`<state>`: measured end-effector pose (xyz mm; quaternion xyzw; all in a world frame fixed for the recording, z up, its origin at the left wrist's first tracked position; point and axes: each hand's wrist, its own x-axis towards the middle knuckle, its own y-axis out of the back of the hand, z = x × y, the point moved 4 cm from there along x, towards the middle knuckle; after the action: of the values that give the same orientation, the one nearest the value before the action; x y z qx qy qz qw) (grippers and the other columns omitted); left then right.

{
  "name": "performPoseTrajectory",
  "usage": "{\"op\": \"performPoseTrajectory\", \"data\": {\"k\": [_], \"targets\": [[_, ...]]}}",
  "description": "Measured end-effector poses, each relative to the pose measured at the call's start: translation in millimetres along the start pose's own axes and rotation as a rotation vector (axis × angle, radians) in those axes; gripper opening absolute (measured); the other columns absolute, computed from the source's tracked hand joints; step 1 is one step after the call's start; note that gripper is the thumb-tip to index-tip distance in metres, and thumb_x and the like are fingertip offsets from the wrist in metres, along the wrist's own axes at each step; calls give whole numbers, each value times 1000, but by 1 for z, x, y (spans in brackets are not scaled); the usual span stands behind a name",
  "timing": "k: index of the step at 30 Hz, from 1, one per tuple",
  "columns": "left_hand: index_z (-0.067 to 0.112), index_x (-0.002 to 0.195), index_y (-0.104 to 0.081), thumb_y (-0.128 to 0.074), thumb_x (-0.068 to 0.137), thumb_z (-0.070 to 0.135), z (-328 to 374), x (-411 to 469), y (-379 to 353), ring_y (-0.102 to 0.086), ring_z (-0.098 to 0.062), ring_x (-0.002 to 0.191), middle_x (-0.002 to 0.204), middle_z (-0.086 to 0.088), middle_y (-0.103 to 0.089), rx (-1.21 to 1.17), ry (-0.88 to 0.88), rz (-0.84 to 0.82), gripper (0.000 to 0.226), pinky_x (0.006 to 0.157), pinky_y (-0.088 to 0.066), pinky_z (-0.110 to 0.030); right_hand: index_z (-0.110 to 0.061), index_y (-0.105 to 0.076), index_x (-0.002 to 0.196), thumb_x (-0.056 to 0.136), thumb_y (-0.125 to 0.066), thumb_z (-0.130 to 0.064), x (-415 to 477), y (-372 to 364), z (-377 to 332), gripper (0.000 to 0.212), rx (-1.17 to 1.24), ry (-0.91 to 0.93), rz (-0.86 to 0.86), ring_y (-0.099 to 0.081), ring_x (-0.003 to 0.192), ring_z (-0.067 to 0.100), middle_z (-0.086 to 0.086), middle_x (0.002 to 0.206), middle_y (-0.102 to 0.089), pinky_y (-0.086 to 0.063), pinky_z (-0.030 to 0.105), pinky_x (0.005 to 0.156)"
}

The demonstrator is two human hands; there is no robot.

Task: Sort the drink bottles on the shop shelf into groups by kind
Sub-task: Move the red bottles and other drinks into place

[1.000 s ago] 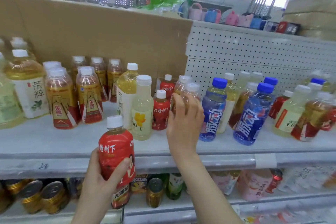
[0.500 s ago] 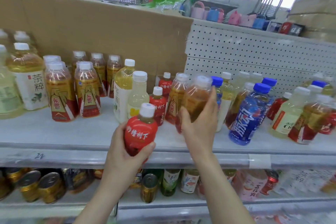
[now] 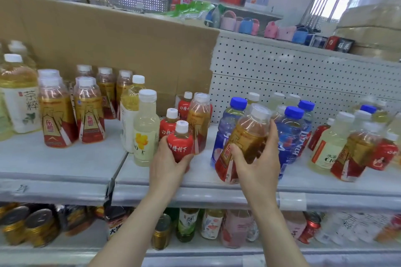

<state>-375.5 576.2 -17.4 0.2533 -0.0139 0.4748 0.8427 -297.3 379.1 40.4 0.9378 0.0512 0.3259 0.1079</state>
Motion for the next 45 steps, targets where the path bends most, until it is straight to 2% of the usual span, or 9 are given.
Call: {"op": "performPoseTrajectory", "data": {"k": [5, 9, 11, 17, 23, 31, 40, 42, 45], "targets": [[24, 151, -28, -70, 88, 29, 28, -36, 26, -34, -11, 139, 150, 5, -37, 88, -308, 185, 76, 112, -30, -26, -44, -20, 155, 80, -83, -34, 2, -12, -7, 98, 63, -4, -85, -52, 133, 9, -13, 147, -51, -46, 45, 110], [45, 150, -19, -73, 81, 51, 42, -61, 16, -39, 6, 132, 144, 28, -37, -76, -308, -310, 88, 110, -40, -30, -41, -25, 154, 80, -84, -29, -1, -32, -26, 95, 129, 2, -221, -50, 121, -15, -27, 140, -48, -43, 12, 102], [50, 147, -22, -79, 74, 51, 42, -60, 20, -48, 6, 125, 139, 29, -46, -135, -275, -274, 92, 104, -48, -33, -40, -27, 153, 78, -85, -27, -4, -43, -34, 95, 145, 18, -288, -48, 116, -21, -35, 133, -47, -41, 5, 94], [59, 130, -33, -76, 79, 39, 13, -66, 51, -57, 13, 104, 114, 31, -60, -204, -160, -124, 69, 86, -48, -19, -32, -45, 143, 100, -58, -38, 10, -71, -44, 46, 209, 1, -409, -60, 113, 3, -11, 126, -62, -51, 27, 94], [39, 134, -44, -78, 77, 37, -15, -73, 82, -59, 11, 103, 116, 24, -63, -225, -51, 21, 66, 86, -48, -21, -29, -32, 150, 91, -68, -47, -3, -122, -14, 71, -130, -166, -751, -59, 122, 17, -4, 141, -56, -51, 42, 101], [31, 138, -44, -76, 79, 35, -36, -78, 101, -60, 6, 98, 112, 22, -62, -262, 42, 68, 67, 73, -43, -13, -25, -26, 155, 92, -69, -39, -2, -163, -7, 77, -241, -102, -556, -45, 135, 28, 6, 146, -40, -41, 51, 112], [35, 135, -43, -77, 65, 46, -47, -77, 112, -61, -7, 104, 115, 14, -64, -295, 112, 38, 78, 85, -50, -31, -22, -38, 146, 96, -64, -34, 13, -159, -20, 58, -349, 113, -117, -46, 124, 17, 2, 138, -48, -40, 25, 94], [34, 136, -43, -75, 59, 50, -50, -76, 116, -62, -12, 107, 117, 12, -64, -309, 122, 35, 85, 91, -52, -39, -18, -30, 151, 94, -67, -33, 26, -150, -19, 70, -290, 91, 35, -41, 134, 22, 8, 147, -41, -39, 30, 105], [33, 135, -44, -79, 62, 52, -52, -76, 118, -62, -13, 107, 116, 10, -65, -355, 138, 28, 83, 94, -52, -44, -15, -8, 160, 94, -67, -35, 46, -160, -5, 91, -210, -89, -67, -29, 148, 28, 13, 162, -26, -31, 43, 120]]}}
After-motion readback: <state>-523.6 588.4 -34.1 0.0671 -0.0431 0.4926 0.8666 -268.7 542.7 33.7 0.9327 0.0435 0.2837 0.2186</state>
